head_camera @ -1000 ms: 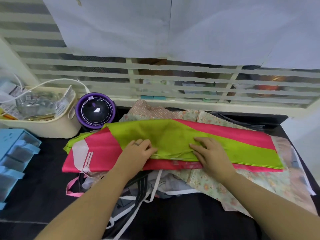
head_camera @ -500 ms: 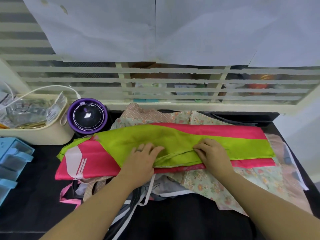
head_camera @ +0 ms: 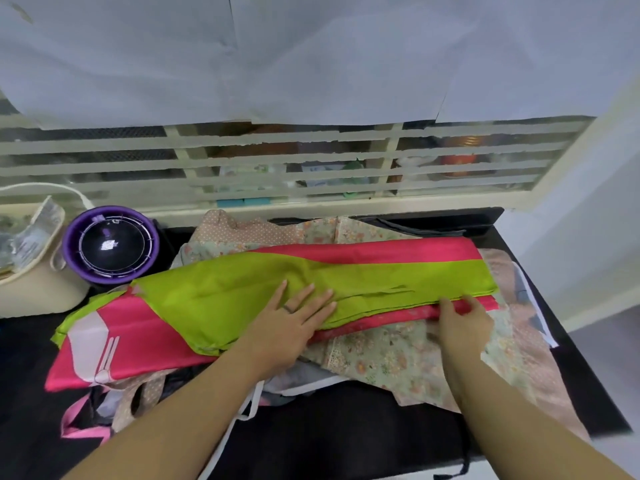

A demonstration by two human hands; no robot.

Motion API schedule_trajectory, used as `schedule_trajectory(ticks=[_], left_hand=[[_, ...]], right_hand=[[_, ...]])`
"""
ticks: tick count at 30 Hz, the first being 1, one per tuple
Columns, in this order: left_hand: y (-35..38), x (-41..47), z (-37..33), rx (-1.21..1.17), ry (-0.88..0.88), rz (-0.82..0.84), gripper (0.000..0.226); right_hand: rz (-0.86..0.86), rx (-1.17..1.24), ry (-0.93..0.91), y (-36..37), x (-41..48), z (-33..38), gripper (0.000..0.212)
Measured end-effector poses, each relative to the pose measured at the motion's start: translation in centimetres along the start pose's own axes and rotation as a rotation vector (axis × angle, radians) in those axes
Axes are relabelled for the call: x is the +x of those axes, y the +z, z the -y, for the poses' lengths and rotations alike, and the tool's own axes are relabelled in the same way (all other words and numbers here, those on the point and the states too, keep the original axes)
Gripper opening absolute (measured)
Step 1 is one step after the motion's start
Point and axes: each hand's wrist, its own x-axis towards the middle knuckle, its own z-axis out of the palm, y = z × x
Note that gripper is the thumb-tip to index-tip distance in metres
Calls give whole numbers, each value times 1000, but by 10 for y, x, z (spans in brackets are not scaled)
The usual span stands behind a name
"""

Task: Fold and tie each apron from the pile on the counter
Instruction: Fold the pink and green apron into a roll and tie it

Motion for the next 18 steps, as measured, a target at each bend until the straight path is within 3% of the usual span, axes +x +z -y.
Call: schedule_trajectory(ticks=[2, 5, 7, 13, 18], left_hand=[[2, 2, -1, -4, -9, 15, 71], [2, 3, -3, 0, -31, 23, 70], [1, 4, -4, -11, -40, 38, 65], [-15, 20, -9, -107, -126, 89, 58], [-33, 62, -7, -223, -228, 82, 43]], right_hand=[[3, 418, 261, -8, -2, 9, 33], [104, 832, 533, -9, -1, 30, 11], [200, 1013, 621, -6, -3, 43, 21], [309, 900, 587, 6, -5, 61, 11], [259, 866, 362, -8, -2, 74, 13]])
